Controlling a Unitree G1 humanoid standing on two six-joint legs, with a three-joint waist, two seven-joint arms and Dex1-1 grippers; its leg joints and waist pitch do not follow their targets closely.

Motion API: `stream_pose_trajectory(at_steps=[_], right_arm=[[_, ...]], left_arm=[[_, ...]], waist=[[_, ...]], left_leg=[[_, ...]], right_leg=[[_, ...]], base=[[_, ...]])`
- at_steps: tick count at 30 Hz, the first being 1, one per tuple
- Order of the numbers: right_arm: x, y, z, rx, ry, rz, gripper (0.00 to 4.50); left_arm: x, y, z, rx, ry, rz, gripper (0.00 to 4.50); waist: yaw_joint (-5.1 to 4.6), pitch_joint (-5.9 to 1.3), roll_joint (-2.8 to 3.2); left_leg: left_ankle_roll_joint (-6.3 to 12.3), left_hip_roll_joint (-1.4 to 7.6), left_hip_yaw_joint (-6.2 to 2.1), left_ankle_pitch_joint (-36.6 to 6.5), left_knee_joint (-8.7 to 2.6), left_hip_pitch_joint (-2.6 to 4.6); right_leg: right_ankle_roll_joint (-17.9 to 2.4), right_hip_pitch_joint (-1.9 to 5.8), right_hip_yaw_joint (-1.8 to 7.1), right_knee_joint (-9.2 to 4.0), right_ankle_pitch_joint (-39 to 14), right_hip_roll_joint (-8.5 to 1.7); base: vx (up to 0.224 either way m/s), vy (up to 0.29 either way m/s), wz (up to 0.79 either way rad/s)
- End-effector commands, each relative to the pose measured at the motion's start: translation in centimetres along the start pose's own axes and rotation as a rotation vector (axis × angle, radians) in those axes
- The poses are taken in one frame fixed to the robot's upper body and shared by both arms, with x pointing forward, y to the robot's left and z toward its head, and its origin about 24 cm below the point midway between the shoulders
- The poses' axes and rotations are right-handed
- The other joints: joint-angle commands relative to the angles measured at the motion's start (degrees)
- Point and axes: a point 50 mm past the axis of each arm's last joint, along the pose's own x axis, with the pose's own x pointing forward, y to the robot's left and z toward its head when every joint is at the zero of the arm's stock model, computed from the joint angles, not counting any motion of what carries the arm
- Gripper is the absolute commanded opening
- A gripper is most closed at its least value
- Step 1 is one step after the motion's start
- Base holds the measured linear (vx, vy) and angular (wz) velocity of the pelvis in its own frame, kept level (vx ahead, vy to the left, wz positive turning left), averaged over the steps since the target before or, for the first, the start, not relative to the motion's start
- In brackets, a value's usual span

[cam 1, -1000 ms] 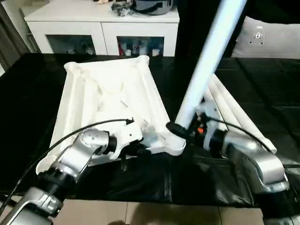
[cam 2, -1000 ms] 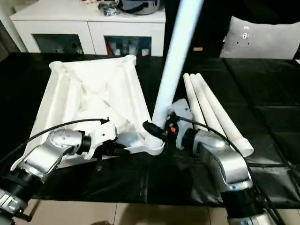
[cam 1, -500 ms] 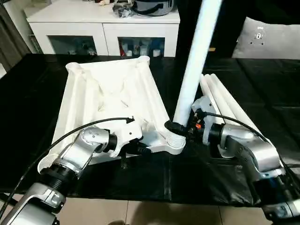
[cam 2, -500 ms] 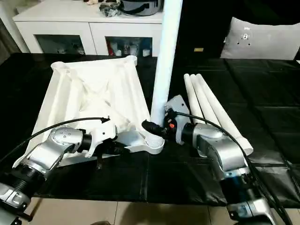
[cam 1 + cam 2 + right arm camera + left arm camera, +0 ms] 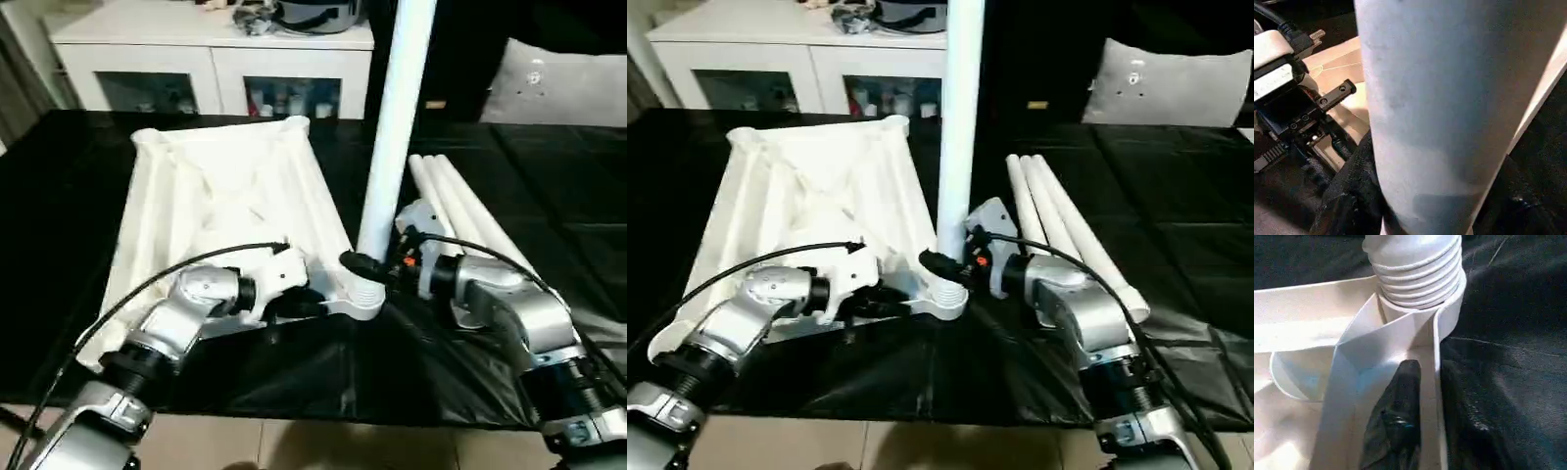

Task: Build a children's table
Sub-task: Insert table leg to table base

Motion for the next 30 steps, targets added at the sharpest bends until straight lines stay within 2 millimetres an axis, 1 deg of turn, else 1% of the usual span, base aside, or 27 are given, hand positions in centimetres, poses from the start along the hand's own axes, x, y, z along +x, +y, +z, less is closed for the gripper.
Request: stream_pose_trajectory(at_steps=[1, 2, 3, 4, 5, 7, 8, 9, 12, 17, 18, 19, 21, 23, 25, 26, 27, 28, 30], right_arm=[[0.0, 0.1, -1.8, 0.041, 0.075, -0.012, 1.89], [0.0, 0.0, -1.8, 0.042, 0.074, -0.015, 1.89], [0.0, 0.0, -1.8, 0.043, 0.074, -0.016, 1.89], [-0.1, 0.0, -1.8, 0.043, 0.074, -0.017, 1.89], [-0.1, 0.0, -1.8, 0.042, 0.074, -0.018, 1.89], [-0.1, -0.1, -1.9, 0.041, 0.075, -0.02, 1.89], [-0.2, -0.1, -1.9, 0.042, 0.075, -0.02, 1.89], [-0.2, -0.1, -1.9, 0.041, 0.076, -0.021, 1.89], [-0.2, 0.0, -2.0, 0.042, 0.078, -0.019, 1.89], [-0.1, 0.1, -2.1, 0.043, 0.081, -0.01, 1.89], [-0.1, 0.1, -2.1, 0.044, 0.082, -0.009, 1.89], [0.0, 0.1, -2.1, 0.045, 0.084, -0.004, 1.89], [0.0, 0.1, -2.1, 0.045, 0.09, 0.006, 1.89], [0.1, 0.0, -2.2, 0.057, 0.098, 0.018, 1.89], [0.1, -0.1, -2.3, 0.08, 0.088, 0.018, 1.89], [0.1, -0.2, -2.3, 0.1, 0.075, 0.016, 1.89], [0.0, -0.5, -2.3, 0.161, 0.035, 0.009, 1.89], [-0.1, -0.5, -2.3, 0.17, 0.029, 0.007, 1.89], [-0.7, -0.8, -2.9, 0.229, -0.008, -0.013, 1.89]], left_arm=[[-0.4, 0.5, -0.3, 0.003, 0.035, 0.019, 0.64], [-0.6, 0.5, -0.7, 0.012, 0.075, 0.012, 0.49], [-0.7, 0.5, -0.9, 0.02, 0.092, 0.011, 0.49], [-0.8, 0.5, -1.1, 0.026, 0.109, 0.011, 0.5], [-0.9, 0.6, -1.2, 0.032, 0.122, 0.014, 0.35], [-1.0, 0.7, -1.2, 0.037, 0.126, 0.018, 0.12], [-1.0, 0.7, -1.3, 0.039, 0.132, 0.018, 0.12], [-1.2, 0.7, -1.3, 0.043, 0.146, 0.012, 0.09], [-1.5, 0.8, -1.5, 0.043, 0.174, 0.002, 0.02], [-1.4, 0.8, -1.0, 0.048, 0.139, 0.002, 0.0], [-1.3, 0.7, -0.9, 0.048, 0.127, -0.001, 0.0], [-1.2, 0.5, -0.7, 0.051, 0.111, -0.019, 0.0], [-1.1, 0.2, -0.6, 0.052, 0.097, -0.052, 0.0], [-0.8, -0.5, -0.3, 0.063, 0.091, -0.116, 0.0], [-0.7, -0.8, -0.2, 0.068, 0.093, -0.139, 0.0], [-0.6, -0.8, -0.2, 0.071, 0.094, -0.146, 0.0], [-0.5, -0.8, -0.2, 0.078, 0.097, -0.142, 0.0], [-0.5, -0.8, -0.2, 0.078, 0.097, -0.141, 0.0], [-0.4, -0.5, -0.3, 0.082, 0.105, -0.115, 0.0]], waist=[[0.39, -2.82, -0.26], [0.42, -2.8, -0.11], [0.37, -2.81, -0.19], [0.4, -2.79, -0.1], [0.4, -2.78, -0.1], [0.41, -2.67, -0.19], [0.41, -2.67, -0.19], [0.45, -2.6, -0.16], [0.48, -2.58, -0.22], [0.56, -2.61, -0.31], [0.6, -2.6, -0.22], [0.54, -2.59, -0.36], [0.52, -2.62, -0.23], [0.5, -2.74, -0.19], [0.4, -2.88, -0.15], [0.4, -2.88, -0.15], [0.42, -3.04, -0.21], [0.43, -3.09, -0.14], [0.61, -3.17, -0.16]], left_leg=[[0.72, 4.08, -1.34, -11.9, -5.09, 0.14], [0.79, 4.08, -1.37, -11.8, -5.16, 0.18], [0.83, 4.1, -1.37, -11.8, -5.18, 0.16], [0.79, 4.11, -1.37, -11.9, -5.21, 0.2], [0.72, 4.12, -1.34, -12.0, -5.22, 0.24], [0.53, 4.14, -1.36, -12.8, -5.29, 0.24], [0.53, 4.14, -1.36, -12.8, -5.29, 0.24], [0.37, 4.15, -1.32, -13.4, -5.31, 0.42], [0.21, 4.14, -1.37, -13.7, -5.43, 0.36], [0.5, 4.14, -1.3, -12.7, -5.44, 0.31], [0.47, 4.15, -1.3, -12.7, -5.46, 0.34], [0.43, 4.18, -1.3, -12.9, -5.49, 0.32], [0.39, 4.21, -1.31, -13.0, -5.5, 0.32], [0.41, 4.31, -1.37, -12.6, -5.54, 0.27], [0.86, 4.3, -1.27, -10.6, -5.43, 0.15], [0.86, 4.3, -1.27, -10.6, -5.43, 0.15], [1.35, 4.25, -1.15, -9.4, -5.31, 0.18], [1.43, 4.3, -1.12, -9.1, -5.25, 0.22], [1.86, 4.33, -1.04, -7.5, -5.18, 0.18]], right_leg=[[-10.7, 2.16, 3.65, -5.63, -16.0, -5.92], [-10.6, 2.12, 3.59, -5.69, -16.0, -5.79], [-10.5, 2.16, 3.61, -5.69, -15.9, -5.81], [-10.5, 2.15, 3.61, -5.74, -16.0, -5.8], [-10.6, 2.13, 3.61, -5.74, -16.1, -5.8], [-10.3, 2.15, 3.64, -5.89, -17.8, -5.92], [-10.3, 2.15, 3.64, -5.89, -17.8, -5.92], [-10.1, 1.93, 3.63, -6.07, -19.3, -5.9], [-9.6, 1.93, 3.63, -6.13, -20.6, -5.88], [-9.8, 1.99, 3.63, -6.15, -19.7, -5.89], [-9.8, 1.96, 3.6, -6.16, -19.9, -5.87], [-9.7, 1.95, 3.6, -6.17, -20.0, -5.84], [-9.8, 1.97, 3.6, -6.11, -19.8, -5.89], [-10.3, 2.07, 3.61, -5.9, -18.3, -5.94], [-11.4, 2.23, 3.58, -5.53, -13.7, -5.82], [-11.4, 2.23, 3.58, -5.53, -13.7, -5.82], [-12.3, 2.38, 3.55, -5.32, -11.0, -5.83], [-12.6, 2.39, 3.59, -5.27, -10.2, -5.9], [-13.5, 2.56, 3.4, -5.0, -7.0, -5.76]], base=[[0.0, 0.0, 0.0], [0.0, 0.0, 0.0], [0.0, 0.0, 0.0], [0.0, 0.0, 0.0], [0.0, 0.0, 0.0], [0.0, 0.0, 0.0], [0.0, 0.0, 0.0], [0.0, 0.0, 0.0], [0.0, 0.0, 0.0], [0.0, 0.0, 0.0], [0.0, 0.0, 0.0], [0.0, 0.0, 0.0], [0.0, 0.0, 0.0], [0.0, 0.0, 0.0], [0.0, 0.0, 0.0], [0.0, 0.0, 0.0], [0.0, 0.0, 0.0], [0.0, 0.0, 0.0], [0.0, 0.0, 0.0]])
